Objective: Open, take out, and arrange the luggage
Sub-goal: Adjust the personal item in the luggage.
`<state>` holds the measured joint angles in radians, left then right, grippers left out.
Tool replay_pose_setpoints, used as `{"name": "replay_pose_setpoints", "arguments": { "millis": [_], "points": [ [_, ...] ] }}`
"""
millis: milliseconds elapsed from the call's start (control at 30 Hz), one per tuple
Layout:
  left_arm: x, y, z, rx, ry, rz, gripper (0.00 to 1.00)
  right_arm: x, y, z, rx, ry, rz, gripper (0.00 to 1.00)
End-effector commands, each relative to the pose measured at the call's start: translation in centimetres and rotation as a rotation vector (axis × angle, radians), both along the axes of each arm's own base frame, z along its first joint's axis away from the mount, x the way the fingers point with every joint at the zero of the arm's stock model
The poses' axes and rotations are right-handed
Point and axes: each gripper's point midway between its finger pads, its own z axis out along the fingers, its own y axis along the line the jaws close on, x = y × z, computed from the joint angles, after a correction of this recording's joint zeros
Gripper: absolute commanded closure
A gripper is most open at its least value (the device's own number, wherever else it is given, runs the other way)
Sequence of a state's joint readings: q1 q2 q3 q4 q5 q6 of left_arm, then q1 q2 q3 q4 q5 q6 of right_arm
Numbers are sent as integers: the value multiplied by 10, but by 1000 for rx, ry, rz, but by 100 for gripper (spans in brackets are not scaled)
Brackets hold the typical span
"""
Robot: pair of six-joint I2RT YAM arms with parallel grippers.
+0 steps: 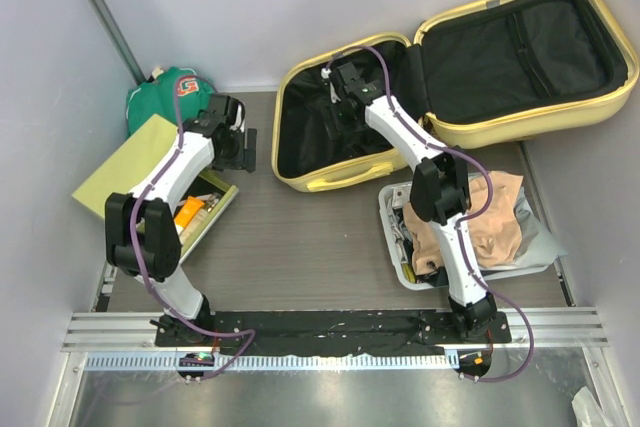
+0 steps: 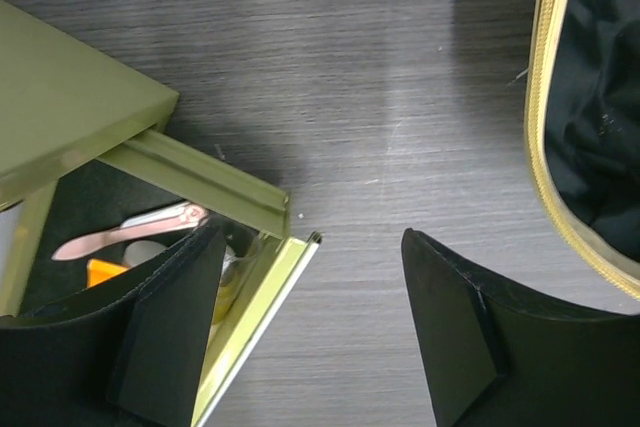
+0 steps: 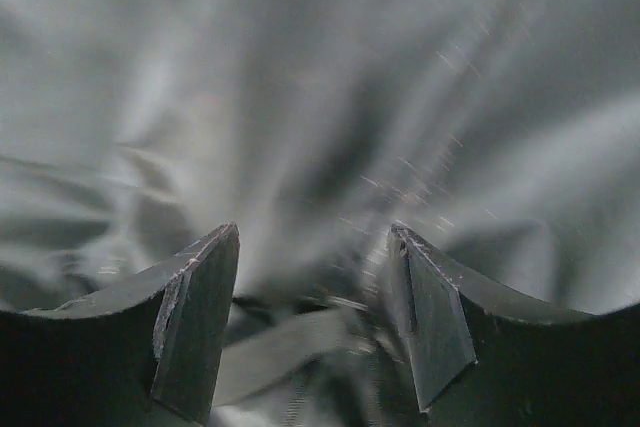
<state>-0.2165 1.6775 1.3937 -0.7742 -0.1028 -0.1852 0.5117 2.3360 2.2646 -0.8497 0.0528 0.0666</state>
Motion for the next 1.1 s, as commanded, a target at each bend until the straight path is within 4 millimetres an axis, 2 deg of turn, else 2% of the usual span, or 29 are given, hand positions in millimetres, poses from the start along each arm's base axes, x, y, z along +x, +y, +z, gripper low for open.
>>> {"name": "replay_pose_setpoints", "arguments": {
  "millis": [0,167,333,567,700,933,1033,1067],
  "points": [
    [5,-8,-1,-67,-25,28,24,-9,-40,1,-112,56,-127,32],
    [-10,2,-10,-38,0,36,23,-20,-44,-10,-135,117,-124,32],
    [-25,6,-18,-37,22,44,23,-35,-27,-10,-128,146,-48,32],
    [-28,7,-20,-41,13,46,22,-42,-7,-22,-104,174,-2,32],
    [-34,9,-22,-32,19,43,22,-47,-5,-30,-111,197,1,32],
    [-35,11,-20,-26,18,41,22,-71,6,-49,-81,299,74,32],
    [-35,11,-19,-23,16,41,22,-80,13,-52,-83,320,119,36],
    [-35,12,-19,-20,16,39,22,-81,10,-56,-103,324,117,42]
  ]
}}
